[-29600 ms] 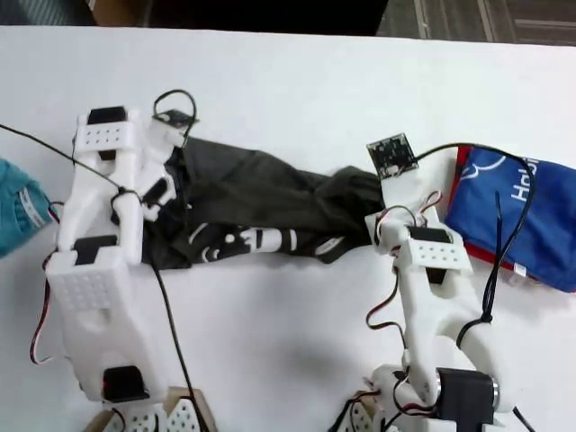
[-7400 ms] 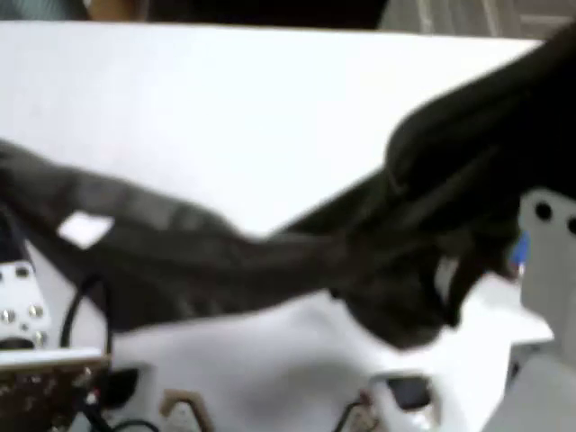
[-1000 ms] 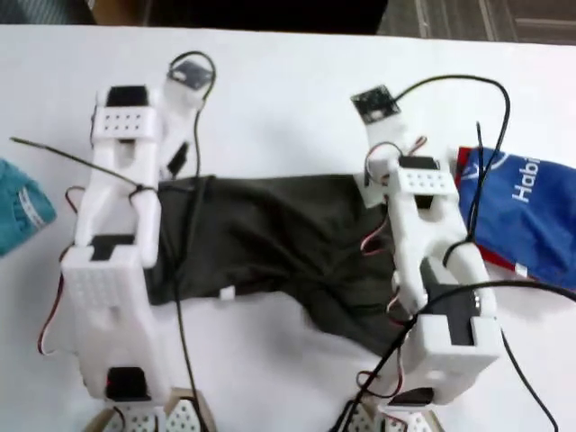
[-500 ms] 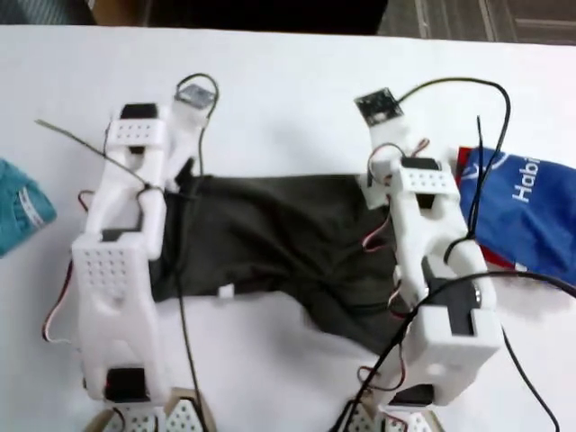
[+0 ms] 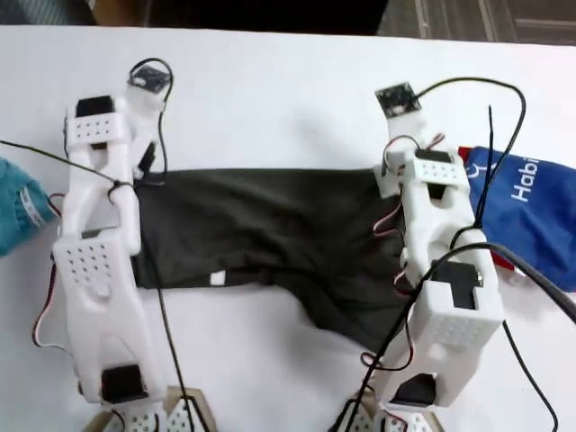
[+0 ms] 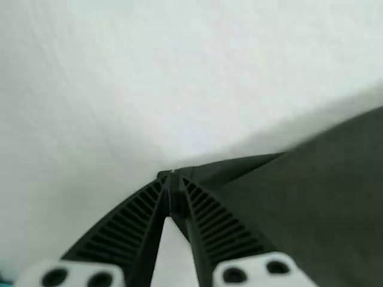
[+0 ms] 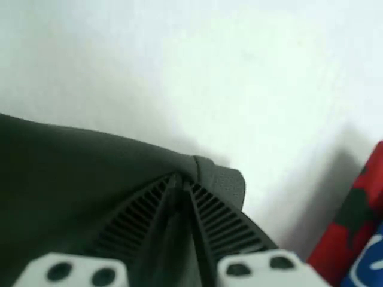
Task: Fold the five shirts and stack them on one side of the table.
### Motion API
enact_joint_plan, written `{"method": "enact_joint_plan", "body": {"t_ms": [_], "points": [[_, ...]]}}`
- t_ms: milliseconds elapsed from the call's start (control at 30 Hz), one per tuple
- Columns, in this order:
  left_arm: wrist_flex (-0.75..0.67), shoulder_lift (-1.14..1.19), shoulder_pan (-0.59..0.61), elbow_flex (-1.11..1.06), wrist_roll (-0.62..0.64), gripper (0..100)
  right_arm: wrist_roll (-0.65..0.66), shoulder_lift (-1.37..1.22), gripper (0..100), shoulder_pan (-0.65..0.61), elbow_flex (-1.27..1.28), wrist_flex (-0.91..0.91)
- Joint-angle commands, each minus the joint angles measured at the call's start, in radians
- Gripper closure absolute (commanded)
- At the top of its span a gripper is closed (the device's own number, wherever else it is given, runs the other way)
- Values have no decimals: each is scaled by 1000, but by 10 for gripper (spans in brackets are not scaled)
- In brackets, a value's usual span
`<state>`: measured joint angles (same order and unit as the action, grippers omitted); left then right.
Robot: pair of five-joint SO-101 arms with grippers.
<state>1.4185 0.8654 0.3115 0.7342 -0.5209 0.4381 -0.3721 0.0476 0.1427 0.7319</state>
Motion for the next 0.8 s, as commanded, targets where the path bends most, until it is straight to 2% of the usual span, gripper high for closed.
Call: {"method": "enact_joint_plan", "body": {"t_ms": [0,100,300,400,567,767], "points": [[-11,-9,-6,70,-11,975,2,7,978,-27,-84,10],[58,-20,-15,150,-8,975,-5,27,978,-41,-144,96],[358,-12,-66,367,-11,975,-8,136,978,-41,-184,242],[371,-34,-89,358,-5,975,-5,199,978,-41,-184,315],[371,-130,-123,116,-2,975,-2,294,978,-42,-184,478],[358,-407,-143,-282,-5,974,0,389,978,-41,-184,619]]}}
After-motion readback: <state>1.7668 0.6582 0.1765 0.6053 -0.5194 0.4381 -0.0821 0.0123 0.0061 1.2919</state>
